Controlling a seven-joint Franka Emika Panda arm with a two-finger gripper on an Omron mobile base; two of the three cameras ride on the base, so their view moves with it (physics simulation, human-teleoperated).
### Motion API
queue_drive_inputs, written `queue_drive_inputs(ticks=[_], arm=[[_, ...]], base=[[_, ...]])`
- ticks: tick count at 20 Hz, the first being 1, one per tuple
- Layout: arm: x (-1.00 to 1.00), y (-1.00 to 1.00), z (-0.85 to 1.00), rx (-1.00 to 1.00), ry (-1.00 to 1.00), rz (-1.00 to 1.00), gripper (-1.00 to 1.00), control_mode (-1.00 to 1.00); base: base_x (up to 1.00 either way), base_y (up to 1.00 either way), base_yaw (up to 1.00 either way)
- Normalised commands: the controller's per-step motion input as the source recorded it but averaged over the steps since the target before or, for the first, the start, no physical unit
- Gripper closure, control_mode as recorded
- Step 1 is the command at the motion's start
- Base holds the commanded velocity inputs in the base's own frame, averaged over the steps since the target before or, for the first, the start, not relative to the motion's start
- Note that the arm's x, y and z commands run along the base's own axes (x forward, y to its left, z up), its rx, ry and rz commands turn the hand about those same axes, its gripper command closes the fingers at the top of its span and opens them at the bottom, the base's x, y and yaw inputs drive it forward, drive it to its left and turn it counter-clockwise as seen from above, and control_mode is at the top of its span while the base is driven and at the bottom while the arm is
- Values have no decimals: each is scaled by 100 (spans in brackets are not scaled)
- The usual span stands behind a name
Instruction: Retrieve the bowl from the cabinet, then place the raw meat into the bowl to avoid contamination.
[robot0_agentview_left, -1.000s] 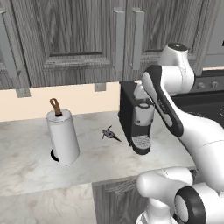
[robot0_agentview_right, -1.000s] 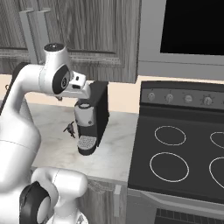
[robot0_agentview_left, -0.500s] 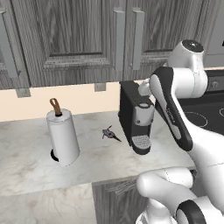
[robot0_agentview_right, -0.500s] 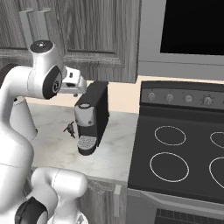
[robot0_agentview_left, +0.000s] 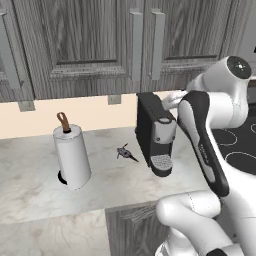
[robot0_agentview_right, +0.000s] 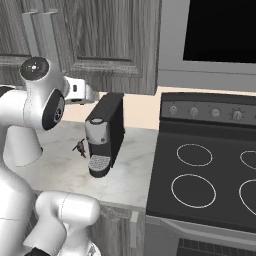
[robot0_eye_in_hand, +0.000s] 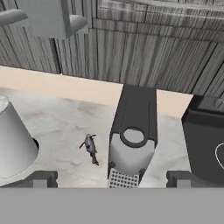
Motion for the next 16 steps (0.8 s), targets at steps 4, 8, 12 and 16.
queue_drive_inputs(ticks=[4,8,12,16], arm=[[-10,9,11,-2,-26,6,-100,-100],[-14,20,14,-5,-25,1,-100,-100],[-13,20,21,-4,-18,0,-100,-100],[-7,15,30,-2,-14,-2,-100,-100]], base=[[0,0,0],[0,0,0],[0,0,0],[0,0,0]])
